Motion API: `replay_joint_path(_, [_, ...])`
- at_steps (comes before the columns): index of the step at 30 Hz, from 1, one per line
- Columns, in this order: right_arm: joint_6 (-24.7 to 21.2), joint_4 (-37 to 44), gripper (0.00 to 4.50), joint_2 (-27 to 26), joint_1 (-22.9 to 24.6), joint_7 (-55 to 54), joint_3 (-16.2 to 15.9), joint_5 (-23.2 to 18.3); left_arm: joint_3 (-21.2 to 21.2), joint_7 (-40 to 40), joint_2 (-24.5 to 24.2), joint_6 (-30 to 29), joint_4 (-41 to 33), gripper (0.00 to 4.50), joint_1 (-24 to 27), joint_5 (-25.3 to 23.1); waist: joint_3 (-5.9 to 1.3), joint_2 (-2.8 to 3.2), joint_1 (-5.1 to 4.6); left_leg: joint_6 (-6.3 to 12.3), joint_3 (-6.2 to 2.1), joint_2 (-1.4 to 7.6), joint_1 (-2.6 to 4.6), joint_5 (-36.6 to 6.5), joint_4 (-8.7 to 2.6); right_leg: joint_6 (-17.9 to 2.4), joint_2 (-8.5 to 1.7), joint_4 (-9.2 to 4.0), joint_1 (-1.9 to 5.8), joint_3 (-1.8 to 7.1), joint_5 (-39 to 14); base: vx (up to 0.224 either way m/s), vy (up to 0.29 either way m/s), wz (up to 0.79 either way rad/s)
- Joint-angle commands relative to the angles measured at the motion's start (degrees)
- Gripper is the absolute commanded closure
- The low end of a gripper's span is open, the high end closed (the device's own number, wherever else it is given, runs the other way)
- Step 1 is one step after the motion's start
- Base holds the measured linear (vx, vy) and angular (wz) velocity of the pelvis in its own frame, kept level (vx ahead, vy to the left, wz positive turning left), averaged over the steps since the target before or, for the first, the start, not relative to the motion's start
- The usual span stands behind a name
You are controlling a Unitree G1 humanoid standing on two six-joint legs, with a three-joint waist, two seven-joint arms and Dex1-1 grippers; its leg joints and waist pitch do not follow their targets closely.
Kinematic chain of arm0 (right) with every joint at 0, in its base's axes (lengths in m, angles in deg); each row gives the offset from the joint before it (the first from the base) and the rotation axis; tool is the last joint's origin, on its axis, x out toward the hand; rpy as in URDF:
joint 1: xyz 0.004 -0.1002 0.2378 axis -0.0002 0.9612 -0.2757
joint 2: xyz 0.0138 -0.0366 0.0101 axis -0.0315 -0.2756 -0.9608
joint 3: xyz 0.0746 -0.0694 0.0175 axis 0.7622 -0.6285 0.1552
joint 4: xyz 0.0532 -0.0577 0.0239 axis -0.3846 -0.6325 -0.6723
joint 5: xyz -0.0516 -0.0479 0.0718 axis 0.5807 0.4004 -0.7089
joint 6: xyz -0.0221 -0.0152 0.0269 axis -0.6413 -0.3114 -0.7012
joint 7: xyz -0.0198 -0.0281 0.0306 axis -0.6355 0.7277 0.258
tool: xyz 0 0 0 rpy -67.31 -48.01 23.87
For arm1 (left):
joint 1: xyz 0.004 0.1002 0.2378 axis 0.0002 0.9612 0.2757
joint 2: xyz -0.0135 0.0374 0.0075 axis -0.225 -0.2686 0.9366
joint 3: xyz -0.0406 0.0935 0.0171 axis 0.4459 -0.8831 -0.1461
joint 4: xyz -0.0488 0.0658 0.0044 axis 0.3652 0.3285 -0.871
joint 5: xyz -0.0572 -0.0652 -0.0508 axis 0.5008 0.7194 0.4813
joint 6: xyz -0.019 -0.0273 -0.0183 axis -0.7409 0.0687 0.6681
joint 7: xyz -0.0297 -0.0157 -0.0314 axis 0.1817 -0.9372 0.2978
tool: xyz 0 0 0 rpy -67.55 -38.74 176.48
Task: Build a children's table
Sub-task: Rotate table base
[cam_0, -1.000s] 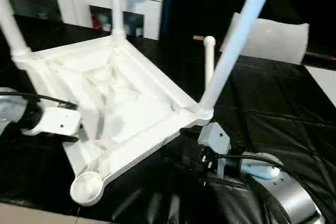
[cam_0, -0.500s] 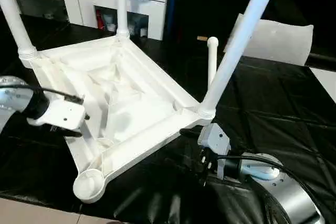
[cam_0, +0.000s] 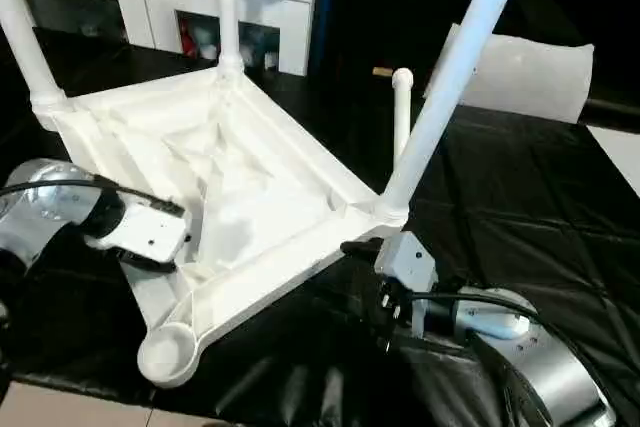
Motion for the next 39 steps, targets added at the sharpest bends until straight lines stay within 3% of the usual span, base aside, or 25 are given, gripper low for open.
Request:
replay_joint_path(1, [0.79, -0.01, 0.00, 0.71, -0.44, 0.21, 0.48, 0.67, -0.98, -1.17, 0.67, -0.34, 0.43, 2.42, -1.88, -0.80, -3.15, 2.35, -0.12, -2.55, 0.48, 2.11, -1.25, -4.31, -4.70, -6.35, -5.21, -3.65, 3.65, 3.47, -8.73, 0.000, 0.000, 0.00])
replay_joint_path(5, [0.91, 0.13, 0.00, 1.14, -0.21, 0.97, 0.00, 0.56, -2.44, -2.12, 1.52, 0.67, 3.23, 2.77, -4.77, -2.70, -3.09, 2.39, 0.08, -2.43, 0.47, 2.08, -1.25, -4.63, -4.76, -6.34, -5.25, -3.79, 3.72, 3.52, -9.38, 0.000, 0.000, 0.00])
replay_joint_path(6, [0.85, 0.29, 0.00, 1.16, -0.20, 1.14, -0.11, 0.41, -2.53, -1.98, 1.74, 0.59, 3.80, 2.86, -5.34, -2.96, -3.16, 2.71, 0.14, -2.60, 0.43, 2.07, -1.24, -4.75, -4.72, -6.23, -5.28, -3.77, 3.75, 3.51, -9.66, 0.000, 0.000, 0.00])
replay_joint_path(8, [0.80, 0.37, 0.00, 1.15, -0.22, 1.25, -0.18, 0.30, -2.56, -1.90, 1.89, 0.43, 4.16, 3.00, -5.70, -3.10, -3.15, 2.58, 0.08, -2.67, 0.45, 2.09, -1.31, -4.75, -4.69, -6.14, -5.30, -3.84, 3.81, 3.53, -9.90, 0.000, 0.000, 0.00])
replay_joint_path(11, [1.02, 1.06, 0.00, 1.00, 0.21, 2.22, -0.52, -0.74, -2.10, -1.08, 2.58, -4.85, 5.05, 3.29, -7.14, -3.76, -3.13, 2.92, 0.25, -2.69, 0.47, 2.12, -1.16, -5.44, -4.65, -6.40, -5.32, -3.95, 3.67, 3.55, -10.67, 0.000, 0.000, 0.00])
replay_joint_path(13, [1.07, 1.31, 0.00, 0.99, 0.36, 2.66, -0.60, -1.10, -2.00, -0.67, 2.80, -6.14, 5.56, 3.43, -7.51, -3.92, -2.97, 2.75, 0.37, -2.59, 0.51, 2.20, -1.19, -5.84, -4.68, -6.66, -5.34, -4.04, 3.64, 3.53, -11.53, 0.000, 0.000, 0.00])
replay_joint_path(21, [1.30, 1.01, 0.00, 0.74, 0.31, 2.41, -0.43, -1.19, 1.69, -2.57, 4.04, -13.91, 6.23, 3.81, -5.25, 1.26, -2.74, 2.70, 0.32, -1.62, 0.40, 1.99, -1.56, -6.09, -4.85, -4.93, -5.47, -4.76, 3.66, 3.61, -18.12, 0.000, 0.000, 0.00])
replay_joint_path(28, [1.64, 0.23, 0.00, 0.48, -0.32, 2.66, -0.18, -1.16, 5.76, -3.77, 5.54, -25.52, 2.86, 3.98, -2.23, 6.29, -2.74, 2.60, -0.14, -1.16, 0.59, 1.96, -1.62, -5.73, -4.74, -6.77, -5.37, -4.54, 3.61, 3.54, -15.77, 0.000, 0.000, 0.00])
replay_joint_path(30, [1.82, -0.09, 0.00, 0.34, -0.61, 2.60, -0.09, -1.08, 7.53, -2.09, 6.28, -30.89, 1.05, 3.99, -0.96, 7.55, -2.76, 2.44, -0.39, -1.07, 0.55, 1.92, -1.81, -5.17, -4.72, -6.88, -5.36, -4.48, 3.77, 3.46, -15.58, 0.000, 0.000, 0.00])
replay_joint_path(35, [2.30, -0.81, 0.00, 0.03, -0.84, 2.42, -0.24, -0.78, 9.71, 6.74, 8.50, -29.49, 2.14, 4.08, -0.60, 7.10, -2.78, 2.08, -0.71, 0.16, 0.65, 1.60, -1.93, -4.69, -4.48, -5.60, -5.20, -4.92, 3.83, 3.32, -18.32, 0.000, 0.000, 0.00])
replay_joint_path(36, [2.51, -1.24, 0.00, -0.12, -1.01, 2.36, -0.32, -0.58, 10.64, 9.16, 9.53, -31.39, 2.05, 4.12, -0.68, 7.71, -2.81, 1.72, -0.77, 0.48, 0.72, 1.60, -1.98, -4.44, -4.44, -5.17, -5.12, -5.00, 3.83, 3.31, -18.73, 0.000, 0.000, 0.00])
replay_joint_path(38, [2.63, -1.52, 0.00, -0.21, -1.16, 2.32, -0.36, -0.44, 11.40, 10.58, 10.34, -33.36, 1.79, 4.15, -0.78, 8.39, -2.90, 2.00, -0.72, 0.46, 0.64, 1.68, -1.86, -3.89, -4.43, -5.27, -5.18, -4.80, 3.71, 3.23, -18.25, 0.000, 0.000, 0.00])
replay_joint_path(39, [2.63, -1.64, 0.00, -0.29, -1.33, 2.24, -0.30, -0.37, 11.73, 11.36, 10.76, -35.55, 0.97, 4.18, -0.65, 8.42, -2.88, 1.78, -0.81, 0.47, 0.68, 1.69, -1.90, -3.67, -4.43, -5.28, -5.13, -4.81, 3.72, 3.22, -17.86, 0.000, 0.000, 0.00])
